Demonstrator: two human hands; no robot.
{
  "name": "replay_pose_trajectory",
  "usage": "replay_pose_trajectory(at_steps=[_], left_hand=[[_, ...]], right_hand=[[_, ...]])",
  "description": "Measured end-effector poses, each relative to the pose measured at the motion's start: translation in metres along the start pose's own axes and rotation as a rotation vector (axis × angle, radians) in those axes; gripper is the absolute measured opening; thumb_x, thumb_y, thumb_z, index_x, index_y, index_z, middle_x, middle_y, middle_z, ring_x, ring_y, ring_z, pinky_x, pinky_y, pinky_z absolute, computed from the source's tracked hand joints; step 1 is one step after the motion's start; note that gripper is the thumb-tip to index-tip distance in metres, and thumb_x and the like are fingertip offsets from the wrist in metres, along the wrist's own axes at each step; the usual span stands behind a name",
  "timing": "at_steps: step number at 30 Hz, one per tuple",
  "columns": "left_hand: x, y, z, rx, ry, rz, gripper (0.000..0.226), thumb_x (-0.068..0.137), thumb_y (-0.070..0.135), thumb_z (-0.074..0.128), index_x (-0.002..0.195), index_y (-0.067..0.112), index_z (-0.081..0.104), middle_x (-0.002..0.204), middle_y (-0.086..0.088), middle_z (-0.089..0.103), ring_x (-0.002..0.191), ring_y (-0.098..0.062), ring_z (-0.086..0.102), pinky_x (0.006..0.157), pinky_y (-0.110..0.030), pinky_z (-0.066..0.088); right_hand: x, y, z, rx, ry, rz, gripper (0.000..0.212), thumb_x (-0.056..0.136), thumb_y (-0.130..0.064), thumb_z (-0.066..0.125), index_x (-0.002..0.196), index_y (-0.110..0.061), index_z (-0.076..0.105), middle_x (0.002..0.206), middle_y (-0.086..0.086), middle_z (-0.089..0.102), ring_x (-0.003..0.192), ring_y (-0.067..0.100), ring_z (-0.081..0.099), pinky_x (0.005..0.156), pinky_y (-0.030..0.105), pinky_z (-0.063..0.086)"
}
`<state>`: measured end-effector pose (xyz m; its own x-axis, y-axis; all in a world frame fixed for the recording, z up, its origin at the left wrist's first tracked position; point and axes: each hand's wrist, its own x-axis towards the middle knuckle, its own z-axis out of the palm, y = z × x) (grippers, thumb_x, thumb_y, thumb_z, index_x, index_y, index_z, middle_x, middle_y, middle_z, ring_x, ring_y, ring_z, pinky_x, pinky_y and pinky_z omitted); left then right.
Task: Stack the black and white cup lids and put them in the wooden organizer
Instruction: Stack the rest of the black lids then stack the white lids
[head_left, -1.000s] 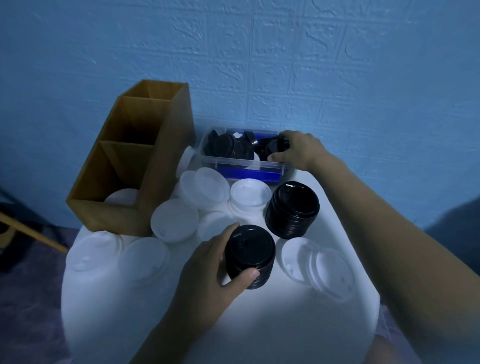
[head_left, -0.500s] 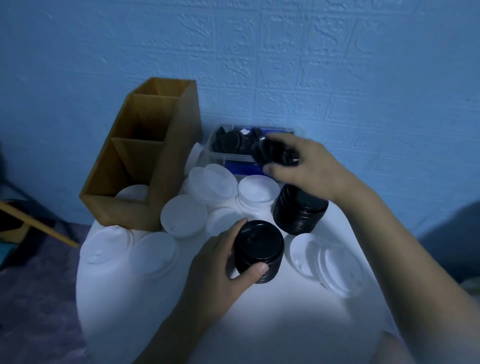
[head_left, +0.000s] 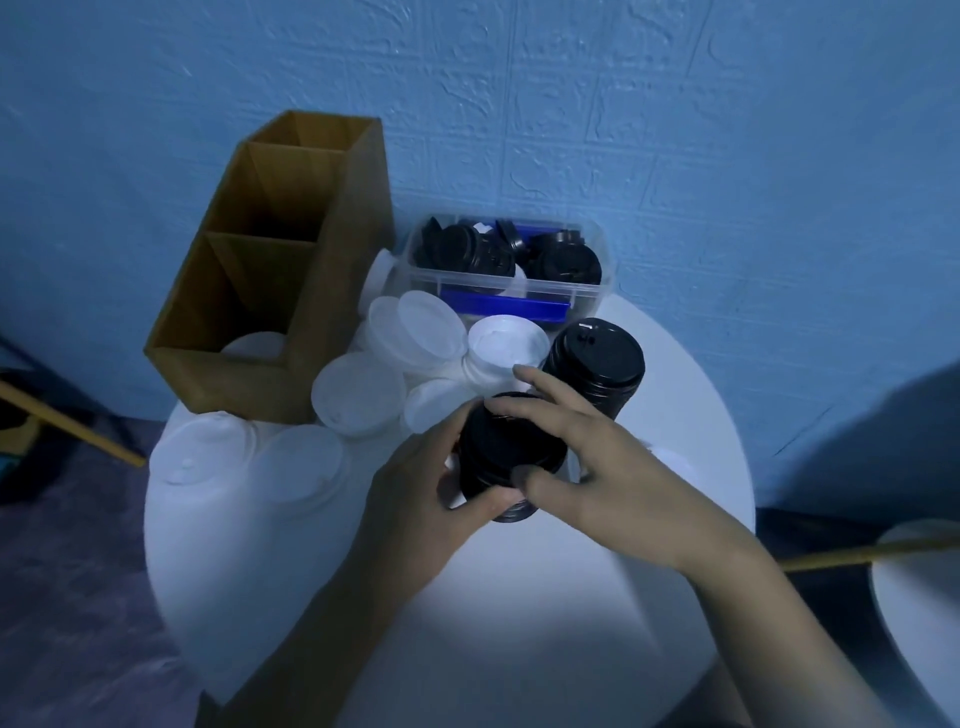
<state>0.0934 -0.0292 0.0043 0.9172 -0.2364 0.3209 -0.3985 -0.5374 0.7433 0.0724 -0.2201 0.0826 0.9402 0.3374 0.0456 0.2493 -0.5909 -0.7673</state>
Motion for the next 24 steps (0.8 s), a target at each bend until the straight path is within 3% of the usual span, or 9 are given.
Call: replay_pose_trajectory(at_steps=[2,4,7,10,14,18,20,24], left_hand=[[0.0,0.001,0.001,0.037,0.041,0.013,0.061,0.073,0.062,0.062,0.128,0.055,0.037,0.112,0.055,0.047,0.101,0.012,0.054,0.079,-0.011,0.046],[-0.002,0.002,0.0,0.025,0.033,0.008,0.062,0.073,0.064,0.063,0.13,0.052,0.04,0.11,0.053,0.05,0.101,0.01,0.056,0.08,-0.013,0.05],[-0.007,0.007,-0.006,-0.006,0.001,-0.01,0.065,0.069,0.066,0.065,0.129,0.056,0.042,0.109,0.04,0.057,0.097,0.005,0.059,0.076,-0.01,0.048],[-0.012,0.011,-0.009,-0.013,-0.011,0.0,0.067,0.066,0.068,0.066,0.128,0.059,0.042,0.11,0.043,0.056,0.1,0.008,0.057,0.075,-0.006,0.043],[-0.016,0.014,-0.01,-0.045,-0.028,-0.021,0.066,0.066,0.066,0.067,0.128,0.058,0.044,0.11,0.043,0.057,0.102,0.009,0.056,0.078,-0.003,0.041],[-0.015,0.016,-0.01,-0.038,-0.043,-0.021,0.064,0.067,0.063,0.068,0.127,0.059,0.044,0.111,0.045,0.055,0.103,0.013,0.054,0.078,0.0,0.039],[-0.014,0.017,-0.01,-0.049,-0.041,-0.025,0.063,0.067,0.062,0.069,0.125,0.063,0.044,0.111,0.045,0.055,0.103,0.012,0.056,0.078,0.0,0.04],[-0.01,0.014,-0.008,-0.098,-0.029,-0.026,0.064,0.068,0.06,0.073,0.123,0.072,0.042,0.111,0.045,0.057,0.105,0.014,0.057,0.076,-0.001,0.044]], right_hand=[[0.001,-0.002,0.011,-0.014,0.115,0.014,0.049,0.083,-0.04,0.08,0.128,-0.047,0.061,0.143,-0.029,0.036,0.14,-0.01,0.029,0.11,0.018,0.034],[0.0,0.0,0.02,-0.023,0.245,0.005,0.047,0.077,-0.046,0.083,0.12,-0.046,0.065,0.126,-0.025,0.044,0.129,0.003,0.045,0.106,0.029,0.043],[-0.005,0.004,0.02,0.079,0.277,-0.006,0.05,0.079,-0.03,0.085,0.122,-0.042,0.064,0.123,-0.023,0.052,0.124,0.005,0.052,0.103,0.029,0.047],[-0.012,0.01,0.014,0.216,0.144,0.058,0.066,0.082,-0.02,0.083,0.137,-0.038,0.052,0.133,-0.02,0.056,0.129,0.001,0.051,0.109,0.03,0.044],[-0.014,0.016,0.011,0.225,0.078,0.125,0.074,0.077,-0.036,0.082,0.143,-0.035,0.047,0.139,-0.02,0.051,0.132,-0.002,0.049,0.113,0.03,0.042],[-0.012,0.009,0.014,0.052,0.195,0.135,0.082,0.066,-0.065,0.079,0.139,-0.036,0.054,0.125,-0.023,0.047,0.118,-0.006,0.051,0.099,0.014,0.042],[-0.011,0.007,0.016,-0.015,0.236,0.12,0.076,0.07,-0.061,0.08,0.138,-0.036,0.057,0.119,-0.023,0.049,0.114,-0.003,0.053,0.096,0.014,0.043],[-0.009,0.011,0.009,-0.006,0.156,0.083,0.078,0.077,-0.049,0.079,0.147,-0.031,0.049,0.133,-0.028,0.049,0.131,0.0,0.046,0.112,0.028,0.04]])
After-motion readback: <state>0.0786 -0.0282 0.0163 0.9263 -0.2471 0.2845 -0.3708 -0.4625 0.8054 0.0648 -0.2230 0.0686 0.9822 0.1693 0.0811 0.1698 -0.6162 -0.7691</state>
